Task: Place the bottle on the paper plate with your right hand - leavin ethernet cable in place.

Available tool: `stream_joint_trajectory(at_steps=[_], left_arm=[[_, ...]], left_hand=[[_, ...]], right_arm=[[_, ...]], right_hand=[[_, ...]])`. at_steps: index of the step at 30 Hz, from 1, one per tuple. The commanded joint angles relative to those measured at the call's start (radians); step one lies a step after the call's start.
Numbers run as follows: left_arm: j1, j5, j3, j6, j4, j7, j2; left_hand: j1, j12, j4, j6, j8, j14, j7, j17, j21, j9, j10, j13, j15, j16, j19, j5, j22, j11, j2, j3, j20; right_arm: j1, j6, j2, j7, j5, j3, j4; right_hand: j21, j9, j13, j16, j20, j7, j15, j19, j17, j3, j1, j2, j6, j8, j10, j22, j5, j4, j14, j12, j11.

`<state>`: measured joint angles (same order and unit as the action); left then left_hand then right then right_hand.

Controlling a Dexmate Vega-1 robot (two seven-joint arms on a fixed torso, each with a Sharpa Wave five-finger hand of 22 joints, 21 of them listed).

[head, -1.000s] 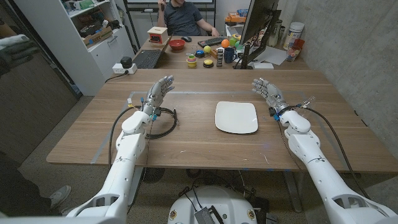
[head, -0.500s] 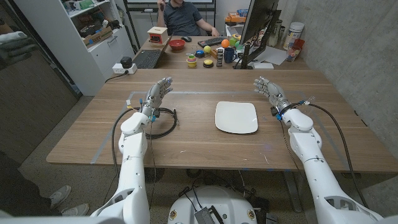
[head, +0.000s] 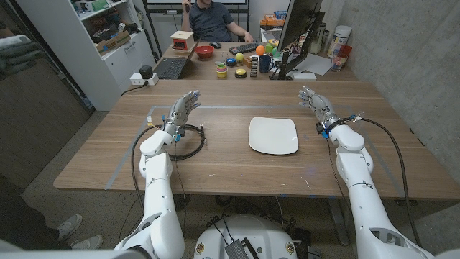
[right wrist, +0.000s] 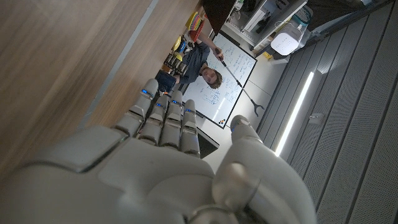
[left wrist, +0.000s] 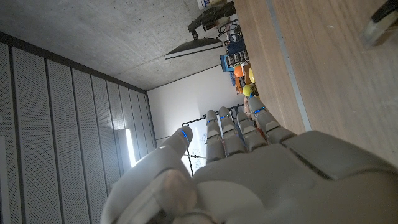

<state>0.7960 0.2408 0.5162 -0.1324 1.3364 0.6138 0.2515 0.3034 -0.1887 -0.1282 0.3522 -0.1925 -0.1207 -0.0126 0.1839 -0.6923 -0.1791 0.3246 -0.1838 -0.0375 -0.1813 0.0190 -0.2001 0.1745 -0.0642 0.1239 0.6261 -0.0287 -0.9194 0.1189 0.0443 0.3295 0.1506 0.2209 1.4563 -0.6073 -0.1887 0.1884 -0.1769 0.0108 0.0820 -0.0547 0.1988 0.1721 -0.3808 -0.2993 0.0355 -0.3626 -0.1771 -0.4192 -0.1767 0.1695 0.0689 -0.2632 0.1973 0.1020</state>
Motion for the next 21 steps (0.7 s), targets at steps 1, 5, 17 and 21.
stream_joint_trajectory(at_steps=[1, 5, 17, 21], left_arm=[[-0.017, 0.038, 0.038, -0.012, -0.004, 0.028, 0.029], [-0.020, 0.040, 0.043, -0.013, -0.008, 0.036, 0.032], [-0.025, 0.048, 0.052, -0.019, -0.013, 0.040, 0.036], [-0.028, 0.049, 0.054, -0.020, -0.020, 0.045, 0.034]], left_hand=[[0.000, -0.006, -0.002, 0.002, -0.003, -0.005, 0.003, 0.002, -0.001, -0.005, 0.002, -0.003, -0.050, -0.004, -0.001, -0.006, 0.005, 0.002, -0.003, 0.001, -0.025], [-0.001, -0.006, -0.003, 0.002, -0.004, -0.004, 0.003, 0.002, 0.000, -0.005, 0.001, -0.003, -0.050, -0.004, -0.001, -0.006, 0.005, 0.003, -0.004, 0.000, -0.026], [-0.006, -0.006, -0.005, 0.000, -0.003, -0.004, 0.002, 0.003, 0.001, -0.005, 0.001, -0.003, -0.049, -0.005, -0.001, -0.006, 0.005, 0.002, -0.006, -0.004, -0.025], [-0.007, -0.006, -0.006, 0.001, -0.003, -0.004, 0.002, 0.003, 0.002, -0.005, 0.001, -0.003, -0.049, -0.005, 0.000, -0.006, 0.005, 0.002, -0.007, -0.005, -0.025]], right_arm=[[-0.015, 0.013, -0.033, -0.013, 0.101, 0.046, 0.046], [-0.023, 0.021, -0.033, -0.027, 0.143, 0.051, 0.065], [-0.040, 0.040, -0.058, -0.065, 0.213, 0.076, 0.098], [-0.040, 0.045, -0.059, -0.066, 0.227, 0.080, 0.100]], right_hand=[[0.008, -0.001, 0.005, 0.006, -0.004, 0.001, 0.000, -0.009, 0.002, 0.010, -0.003, -0.016, 0.021, 0.003, 0.026, -0.003, 0.004, 0.003, 0.017, -0.007, 0.001], [0.017, -0.002, 0.006, 0.007, -0.006, 0.011, -0.002, -0.016, 0.002, 0.019, -0.008, -0.024, 0.054, 0.005, 0.060, -0.003, 0.006, 0.011, 0.039, -0.010, -0.002], [0.050, -0.002, 0.007, 0.007, -0.016, 0.015, 0.000, -0.054, 0.002, 0.040, -0.020, -0.045, 0.135, 0.005, 0.143, -0.002, 0.012, 0.029, 0.094, -0.014, -0.007], [0.058, -0.002, 0.007, 0.005, -0.020, 0.014, 0.004, -0.060, 0.002, 0.046, -0.023, -0.051, 0.155, 0.004, 0.161, -0.002, 0.014, 0.034, 0.104, -0.012, -0.013]])
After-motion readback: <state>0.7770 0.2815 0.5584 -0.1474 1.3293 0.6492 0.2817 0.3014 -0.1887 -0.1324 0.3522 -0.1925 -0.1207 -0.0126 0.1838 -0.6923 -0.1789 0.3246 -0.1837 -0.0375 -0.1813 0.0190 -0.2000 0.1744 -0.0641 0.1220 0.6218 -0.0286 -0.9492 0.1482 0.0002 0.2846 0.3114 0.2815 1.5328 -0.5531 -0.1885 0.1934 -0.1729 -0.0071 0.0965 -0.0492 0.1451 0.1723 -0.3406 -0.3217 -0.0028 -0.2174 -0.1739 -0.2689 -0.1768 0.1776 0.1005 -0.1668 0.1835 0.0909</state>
